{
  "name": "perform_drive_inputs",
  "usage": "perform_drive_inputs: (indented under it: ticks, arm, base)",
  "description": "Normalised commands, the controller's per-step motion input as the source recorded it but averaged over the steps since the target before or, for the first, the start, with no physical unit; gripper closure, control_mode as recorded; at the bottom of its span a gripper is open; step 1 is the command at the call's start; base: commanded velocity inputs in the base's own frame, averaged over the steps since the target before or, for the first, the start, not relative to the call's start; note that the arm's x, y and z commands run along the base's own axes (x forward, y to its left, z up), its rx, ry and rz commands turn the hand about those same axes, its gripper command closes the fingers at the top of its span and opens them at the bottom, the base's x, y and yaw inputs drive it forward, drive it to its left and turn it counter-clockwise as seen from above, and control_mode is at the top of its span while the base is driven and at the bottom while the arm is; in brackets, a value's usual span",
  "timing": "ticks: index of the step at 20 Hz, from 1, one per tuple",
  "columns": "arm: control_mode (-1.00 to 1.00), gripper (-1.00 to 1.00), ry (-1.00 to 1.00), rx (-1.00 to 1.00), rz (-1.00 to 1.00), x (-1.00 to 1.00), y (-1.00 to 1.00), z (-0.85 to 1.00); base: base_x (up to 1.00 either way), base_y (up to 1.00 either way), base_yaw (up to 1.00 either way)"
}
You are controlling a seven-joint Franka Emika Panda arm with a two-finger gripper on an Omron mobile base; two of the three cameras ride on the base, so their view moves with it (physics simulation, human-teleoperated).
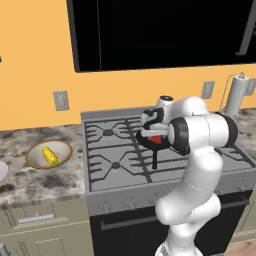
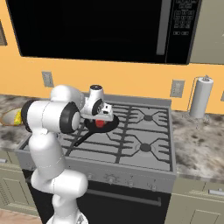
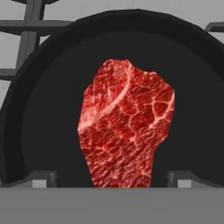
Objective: Place the steak on the plate and place the corn on the same plate.
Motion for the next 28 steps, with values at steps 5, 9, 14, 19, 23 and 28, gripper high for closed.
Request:
perform_drive_inputs:
  ticks: [5,9,14,19,23,28]
  arm:
    - [-1.00,-1.00,0.02,0.00,0.00,0.07,0.00,-0.21]
    - [-1.00,-1.00,0.01,0.00,0.00,0.03,0.00,-0.16]
    - [-1.00,-1.00,0.00,0.00,0.00,0.04,0.00,-0.12]
    - [-1.00,-1.00,0.00,0.00,0.00,0.14,0.00,-0.14]
    - [-1.00,-1.00,0.00,0.00,0.00,0.18,0.00,-0.06]
    - [-1.00,-1.00,0.00,0.00,0.00,0.13,0.00,-0.24]
  base:
    - [0.00,0.00,0.00]
    - [0.00,0.00,0.00]
    - [0.00,0.00,0.00]
    - [0.00,0.00,0.00]
    - [0.00,0.00,0.00]
    - [0.00,0.00,0.00]
